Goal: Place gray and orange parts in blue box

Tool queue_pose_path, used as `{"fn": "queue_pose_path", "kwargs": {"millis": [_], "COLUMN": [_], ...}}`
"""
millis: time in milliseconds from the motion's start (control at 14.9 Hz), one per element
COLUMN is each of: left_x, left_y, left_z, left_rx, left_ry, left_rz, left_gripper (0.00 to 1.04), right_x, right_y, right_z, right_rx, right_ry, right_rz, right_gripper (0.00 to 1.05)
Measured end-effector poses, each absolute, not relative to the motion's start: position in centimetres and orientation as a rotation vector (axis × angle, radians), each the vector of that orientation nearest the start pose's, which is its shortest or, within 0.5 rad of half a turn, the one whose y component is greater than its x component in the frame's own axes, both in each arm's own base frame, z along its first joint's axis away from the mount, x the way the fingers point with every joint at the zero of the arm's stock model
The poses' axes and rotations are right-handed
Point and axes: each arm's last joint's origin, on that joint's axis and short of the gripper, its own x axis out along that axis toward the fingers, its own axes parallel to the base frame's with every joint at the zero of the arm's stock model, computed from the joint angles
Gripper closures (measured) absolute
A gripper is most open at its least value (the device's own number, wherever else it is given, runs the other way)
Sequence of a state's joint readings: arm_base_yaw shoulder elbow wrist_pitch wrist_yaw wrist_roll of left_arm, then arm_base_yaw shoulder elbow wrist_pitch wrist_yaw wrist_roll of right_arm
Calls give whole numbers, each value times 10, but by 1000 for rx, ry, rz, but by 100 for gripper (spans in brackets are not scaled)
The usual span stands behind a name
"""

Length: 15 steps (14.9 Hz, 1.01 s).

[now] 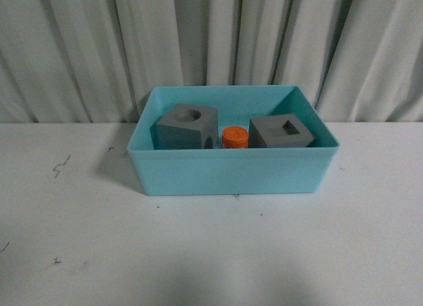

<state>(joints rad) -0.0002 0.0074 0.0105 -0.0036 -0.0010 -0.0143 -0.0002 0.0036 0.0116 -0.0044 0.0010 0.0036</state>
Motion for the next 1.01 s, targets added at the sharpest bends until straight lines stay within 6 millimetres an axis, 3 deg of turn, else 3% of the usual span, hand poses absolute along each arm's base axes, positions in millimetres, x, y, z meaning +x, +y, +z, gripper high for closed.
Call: {"fn": "queue_pose_path", "kwargs": {"millis": [1006], "left_x": [98], "left_y": [0], "left_z": [166], "left_rx": [-14], "left_ry": [1], "left_rz": [1], "left_gripper": [7], "right_x": [97], "right_y": [0], "right_z": [167], "right_rx": [3], "right_ry": [-4], "right_rz": [-1], "right_gripper": [6]}}
